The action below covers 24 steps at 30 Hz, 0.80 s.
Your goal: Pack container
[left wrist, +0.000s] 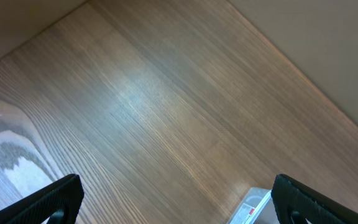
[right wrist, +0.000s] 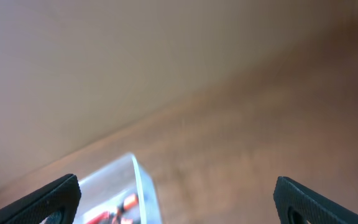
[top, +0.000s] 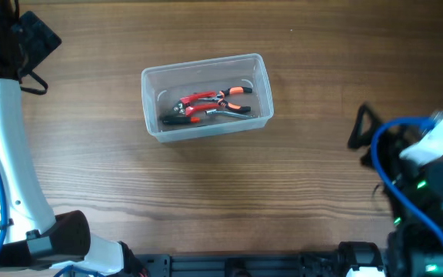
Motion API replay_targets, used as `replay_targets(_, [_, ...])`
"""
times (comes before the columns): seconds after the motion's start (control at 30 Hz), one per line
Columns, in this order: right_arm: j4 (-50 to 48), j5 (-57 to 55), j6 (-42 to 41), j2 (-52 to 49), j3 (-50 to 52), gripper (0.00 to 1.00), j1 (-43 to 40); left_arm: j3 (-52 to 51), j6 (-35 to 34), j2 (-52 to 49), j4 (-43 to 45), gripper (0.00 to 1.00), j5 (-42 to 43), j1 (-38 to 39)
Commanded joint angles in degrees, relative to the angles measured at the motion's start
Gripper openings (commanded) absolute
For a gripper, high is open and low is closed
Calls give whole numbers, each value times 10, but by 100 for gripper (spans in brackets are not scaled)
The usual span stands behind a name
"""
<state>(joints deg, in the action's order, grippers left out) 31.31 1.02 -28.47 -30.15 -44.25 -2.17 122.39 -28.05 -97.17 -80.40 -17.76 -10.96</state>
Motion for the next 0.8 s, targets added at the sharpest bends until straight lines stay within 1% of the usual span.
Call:
replay_targets(0.0, [-9, -38, -156, 84, 120, 100, 3, 6, 11, -2, -1, 100, -5, -2])
replay_targets(0.07, [-9, -66, -210, 125, 180, 100, 3, 6, 11, -2, 0, 100, -5, -2])
replay_targets(0.13, [-9, -75, -240, 163, 231, 100, 3, 6, 11, -2, 0, 100, -5, -2])
replay_targets(0.27, [-5, -64, -239, 225, 294, 100, 3, 6, 11, -2, 0, 100, -5, -2])
replay_targets(0.33, [-5, -64, -210, 237, 299, 100, 3, 6, 11, -2, -1, 100, -5, -2])
replay_targets(0.5, [-14, -57, -25, 238, 299, 100, 3, 6, 11, -2, -1, 100, -5, -2])
replay_targets(0.57, [-11, -35, 79, 238, 299, 100, 3, 6, 11, -2, -1, 100, -5, -2])
replay_targets(0.63, [-11, -13, 162, 242, 300, 100, 3, 6, 11, -2, -1, 100, -5, -2])
replay_targets(0.7, [-11, 0, 228, 254, 300, 100, 3, 6, 11, -2, 0, 100, -5, -2])
replay_targets(0.77, [-11, -1, 256, 271, 302, 100, 3, 6, 11, -2, 0, 100, -5, -2])
